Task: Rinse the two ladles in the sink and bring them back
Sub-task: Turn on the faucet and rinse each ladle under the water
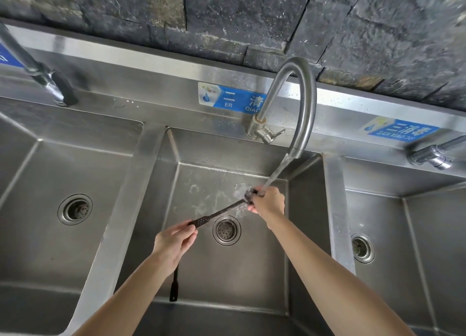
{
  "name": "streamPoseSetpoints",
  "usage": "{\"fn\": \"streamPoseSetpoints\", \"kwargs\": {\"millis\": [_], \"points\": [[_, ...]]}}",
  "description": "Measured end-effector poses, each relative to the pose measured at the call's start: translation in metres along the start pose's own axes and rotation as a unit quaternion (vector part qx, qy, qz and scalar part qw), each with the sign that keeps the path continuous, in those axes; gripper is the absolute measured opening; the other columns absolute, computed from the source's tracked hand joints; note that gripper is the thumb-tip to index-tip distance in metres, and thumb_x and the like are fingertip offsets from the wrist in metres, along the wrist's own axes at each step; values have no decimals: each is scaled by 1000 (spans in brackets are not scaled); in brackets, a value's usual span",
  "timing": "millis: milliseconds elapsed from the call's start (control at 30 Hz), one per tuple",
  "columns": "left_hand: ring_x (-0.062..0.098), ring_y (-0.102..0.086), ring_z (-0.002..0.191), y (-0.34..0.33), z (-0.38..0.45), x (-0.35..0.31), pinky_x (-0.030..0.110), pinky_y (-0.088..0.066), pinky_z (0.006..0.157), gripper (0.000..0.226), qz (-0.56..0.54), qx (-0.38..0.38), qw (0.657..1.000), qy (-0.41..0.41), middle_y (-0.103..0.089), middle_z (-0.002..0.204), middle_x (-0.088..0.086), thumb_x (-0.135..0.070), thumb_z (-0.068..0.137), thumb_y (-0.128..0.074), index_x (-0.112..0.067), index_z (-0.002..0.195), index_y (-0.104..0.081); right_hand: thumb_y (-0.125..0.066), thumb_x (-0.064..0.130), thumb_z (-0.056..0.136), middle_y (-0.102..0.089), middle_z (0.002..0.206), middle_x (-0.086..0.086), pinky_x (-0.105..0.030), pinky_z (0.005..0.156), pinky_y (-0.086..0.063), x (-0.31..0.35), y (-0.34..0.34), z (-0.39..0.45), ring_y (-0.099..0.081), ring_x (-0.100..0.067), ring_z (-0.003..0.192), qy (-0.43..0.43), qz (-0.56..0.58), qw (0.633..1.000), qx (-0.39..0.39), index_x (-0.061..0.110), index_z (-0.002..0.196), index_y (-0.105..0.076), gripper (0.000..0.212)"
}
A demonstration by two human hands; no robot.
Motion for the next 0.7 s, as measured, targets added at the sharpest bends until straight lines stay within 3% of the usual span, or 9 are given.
{"fn": "streamPoseSetpoints", "kwargs": {"millis": [200,433,533,600,700], "points": [[22,-72,91,-16,2,-9,21,-62,70,28,-35,0,999,-14,-72,111,21,10,87,-68,5,115,-70,-58,10,95,-77,75,1,-40,78,-67,9,15,-13,-79,-15,62,32,17,998,-46,36,76,-74,36],[18,-76,84,-47,5,-9,18,-62,65,27,-48,10,999,-4,-75,104,18,9,85,-71,2,111,-73,-68,6,91,-78,83,-7,-45,79,-67,11,55,-19,-80,-21,71,19,63,996,-68,5,102,-77,14],[19,-76,85,-65,3,-6,20,-63,66,28,-55,24,998,7,-75,105,20,9,85,-71,3,112,-73,-73,3,89,-81,89,-3,-29,68,-65,13,73,-20,-78,-16,68,50,93,991,-78,20,106,-82,25],[19,-75,81,-77,2,-5,21,-63,65,28,-53,33,998,8,-74,106,21,10,85,-71,2,112,-73,-70,5,92,-81,83,0,-27,65,-65,14,85,-22,-78,-14,64,73,101,988,-87,23,104,-82,25],[18,-76,76,-97,1,-5,22,-63,65,27,-44,42,998,4,-75,103,20,10,85,-71,0,110,-74,-68,1,93,-78,97,-3,-27,68,-66,12,102,-22,-81,-20,75,70,148,982,-97,20,110,-80,27]]}}
Point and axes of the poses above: each hand's wrist, its own z-axis towards the middle knuckle, its own y-axis out of the back of the hand, x = y × z, the point moved 1 cm from there along z, towards the middle knuckle
